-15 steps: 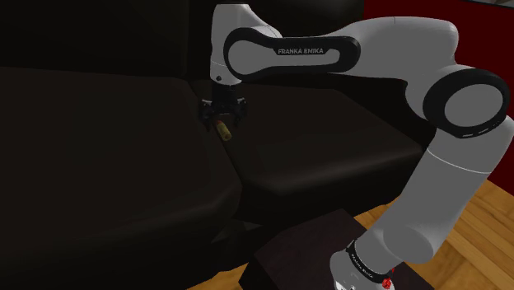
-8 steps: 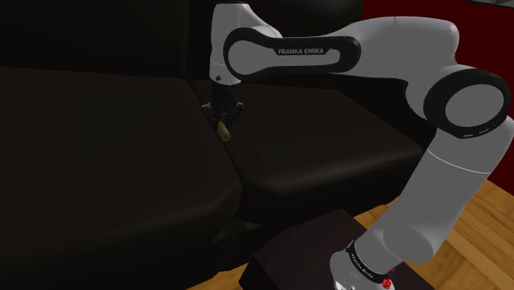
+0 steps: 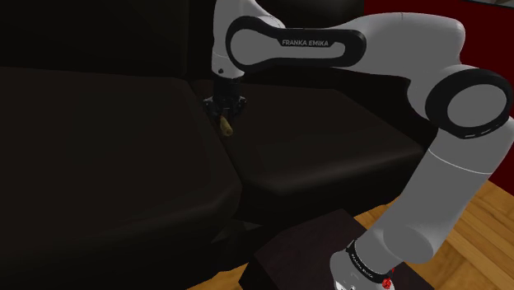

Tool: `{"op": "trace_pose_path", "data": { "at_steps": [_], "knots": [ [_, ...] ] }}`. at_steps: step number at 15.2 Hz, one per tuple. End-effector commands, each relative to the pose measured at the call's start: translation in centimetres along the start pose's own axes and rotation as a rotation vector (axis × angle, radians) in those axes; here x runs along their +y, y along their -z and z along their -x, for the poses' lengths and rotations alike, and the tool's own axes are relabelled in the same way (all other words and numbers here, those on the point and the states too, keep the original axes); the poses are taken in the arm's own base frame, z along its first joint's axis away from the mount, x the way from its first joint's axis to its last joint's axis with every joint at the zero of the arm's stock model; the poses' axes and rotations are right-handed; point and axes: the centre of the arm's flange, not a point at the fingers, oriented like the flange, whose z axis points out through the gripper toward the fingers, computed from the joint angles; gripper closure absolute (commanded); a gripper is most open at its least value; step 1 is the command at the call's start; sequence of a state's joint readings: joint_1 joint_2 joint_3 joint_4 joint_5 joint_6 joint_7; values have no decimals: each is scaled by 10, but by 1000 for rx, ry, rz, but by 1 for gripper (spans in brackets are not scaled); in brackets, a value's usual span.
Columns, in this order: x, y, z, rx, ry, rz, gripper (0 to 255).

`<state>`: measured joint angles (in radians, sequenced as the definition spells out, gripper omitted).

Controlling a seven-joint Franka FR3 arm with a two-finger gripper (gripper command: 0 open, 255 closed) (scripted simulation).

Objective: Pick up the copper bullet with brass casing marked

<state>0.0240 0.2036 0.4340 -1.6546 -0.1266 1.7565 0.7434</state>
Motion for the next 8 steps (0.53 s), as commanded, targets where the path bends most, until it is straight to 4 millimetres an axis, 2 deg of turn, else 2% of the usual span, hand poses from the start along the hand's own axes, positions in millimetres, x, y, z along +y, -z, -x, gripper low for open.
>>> {"op": "trace_pose_path", "data": {
  "at_steps": [1, 8],
  "knots": [
    [-1, 11, 0, 0, 0, 0, 255],
    [2, 47, 1, 0, 0, 0, 255]
  ]
}}
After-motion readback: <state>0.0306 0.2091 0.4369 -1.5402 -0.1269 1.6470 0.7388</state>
